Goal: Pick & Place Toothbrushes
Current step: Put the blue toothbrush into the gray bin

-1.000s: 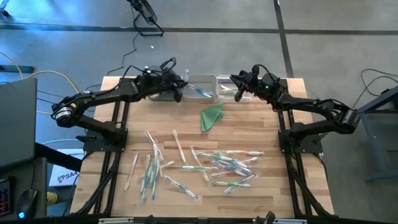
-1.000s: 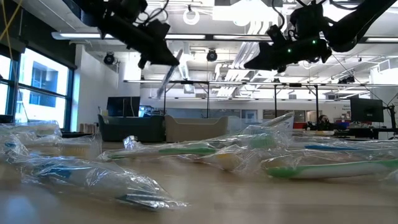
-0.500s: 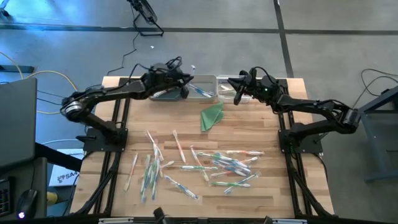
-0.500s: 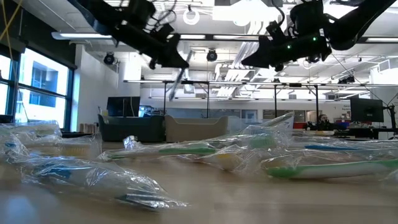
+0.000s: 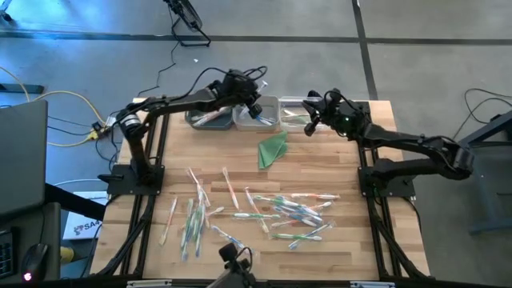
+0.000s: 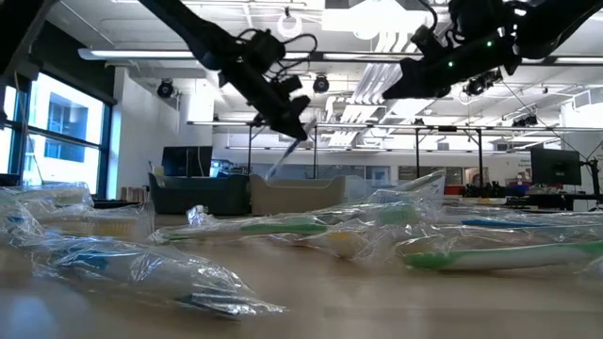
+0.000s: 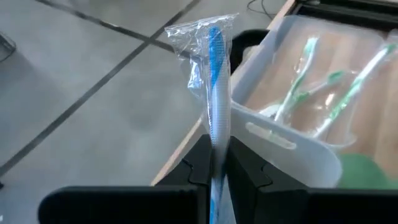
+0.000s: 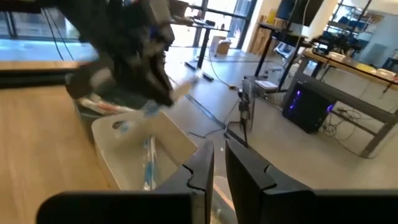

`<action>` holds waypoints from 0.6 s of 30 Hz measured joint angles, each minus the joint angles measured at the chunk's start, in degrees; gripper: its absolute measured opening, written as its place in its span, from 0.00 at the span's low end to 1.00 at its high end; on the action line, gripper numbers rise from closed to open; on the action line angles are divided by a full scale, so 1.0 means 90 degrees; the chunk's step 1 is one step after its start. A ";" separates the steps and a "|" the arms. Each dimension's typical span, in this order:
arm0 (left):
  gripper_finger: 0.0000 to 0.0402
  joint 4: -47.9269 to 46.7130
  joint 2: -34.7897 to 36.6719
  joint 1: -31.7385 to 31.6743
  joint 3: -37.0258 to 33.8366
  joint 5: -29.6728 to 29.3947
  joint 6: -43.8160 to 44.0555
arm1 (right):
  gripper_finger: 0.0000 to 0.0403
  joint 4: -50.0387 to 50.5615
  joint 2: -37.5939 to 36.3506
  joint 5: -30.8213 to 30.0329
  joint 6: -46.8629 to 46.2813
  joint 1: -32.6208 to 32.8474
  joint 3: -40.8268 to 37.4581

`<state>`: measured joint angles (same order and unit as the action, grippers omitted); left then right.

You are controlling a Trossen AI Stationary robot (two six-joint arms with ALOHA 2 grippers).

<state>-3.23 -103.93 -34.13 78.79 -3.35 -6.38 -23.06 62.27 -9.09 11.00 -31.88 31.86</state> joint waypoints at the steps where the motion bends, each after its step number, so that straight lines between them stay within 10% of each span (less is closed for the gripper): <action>1: 0.05 -0.0032 -0.0087 -0.0001 0.0016 0.0000 0.0004 | 0.08 0.0011 -0.0063 0.0002 0.0000 -0.0012 0.0000; 18: 0.05 -0.0278 -0.0569 0.0000 0.0041 0.0111 -0.0097 | 0.08 0.0274 -0.0195 0.0027 -0.0008 -0.0172 0.0000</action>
<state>-5.73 -109.06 -34.13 79.15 -2.35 -7.25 -20.59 60.51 -8.84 10.93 -33.43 31.86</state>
